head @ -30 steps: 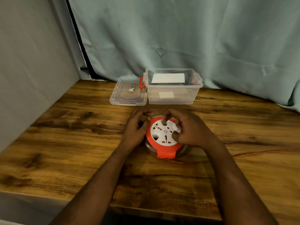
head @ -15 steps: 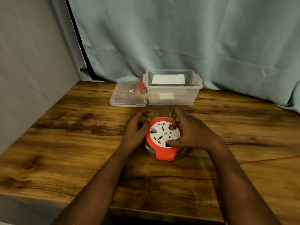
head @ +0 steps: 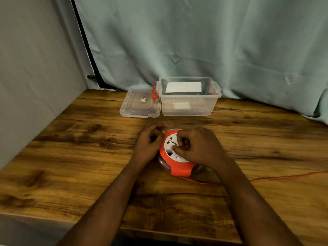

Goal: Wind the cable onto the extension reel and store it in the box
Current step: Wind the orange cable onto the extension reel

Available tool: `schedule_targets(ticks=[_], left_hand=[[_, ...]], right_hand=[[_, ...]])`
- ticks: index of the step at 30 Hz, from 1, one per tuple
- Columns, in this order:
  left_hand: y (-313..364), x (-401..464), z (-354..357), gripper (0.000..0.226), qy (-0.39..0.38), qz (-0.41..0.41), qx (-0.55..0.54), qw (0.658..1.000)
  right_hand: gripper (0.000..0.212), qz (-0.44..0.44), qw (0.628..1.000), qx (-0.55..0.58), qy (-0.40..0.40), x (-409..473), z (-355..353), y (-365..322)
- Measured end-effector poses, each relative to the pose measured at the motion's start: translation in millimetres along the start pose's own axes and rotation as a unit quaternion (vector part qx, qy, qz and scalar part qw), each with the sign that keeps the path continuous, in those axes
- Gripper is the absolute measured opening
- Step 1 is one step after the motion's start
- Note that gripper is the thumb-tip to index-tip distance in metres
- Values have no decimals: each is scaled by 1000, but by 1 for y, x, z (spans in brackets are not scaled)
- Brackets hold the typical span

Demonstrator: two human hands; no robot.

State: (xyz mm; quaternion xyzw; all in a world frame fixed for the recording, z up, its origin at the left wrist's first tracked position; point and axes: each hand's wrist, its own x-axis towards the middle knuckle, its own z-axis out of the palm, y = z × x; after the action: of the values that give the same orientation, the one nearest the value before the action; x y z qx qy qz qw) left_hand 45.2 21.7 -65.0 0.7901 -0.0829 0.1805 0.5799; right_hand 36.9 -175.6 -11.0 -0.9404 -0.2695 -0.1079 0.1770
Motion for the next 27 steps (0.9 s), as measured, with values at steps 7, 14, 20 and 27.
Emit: schedule_targets(ticks=[7,14,20,27], left_hand=[[2,-2,0,20,-4,-6,-6,1000],[-1,0,0,18,-1,-1,6,1000],[-1,1,0,17,-5,5,10,1000],[-1,0,0,17,0,-1,7,1000]], right_hand=[[49,-33,983,158,-89,-4,-19,19],[56,-18,983,146,-105,-2,-16,32],[66,3,983,152,-102,-3,-18,33],[64,1,996,80,-48,-7,-16,23]])
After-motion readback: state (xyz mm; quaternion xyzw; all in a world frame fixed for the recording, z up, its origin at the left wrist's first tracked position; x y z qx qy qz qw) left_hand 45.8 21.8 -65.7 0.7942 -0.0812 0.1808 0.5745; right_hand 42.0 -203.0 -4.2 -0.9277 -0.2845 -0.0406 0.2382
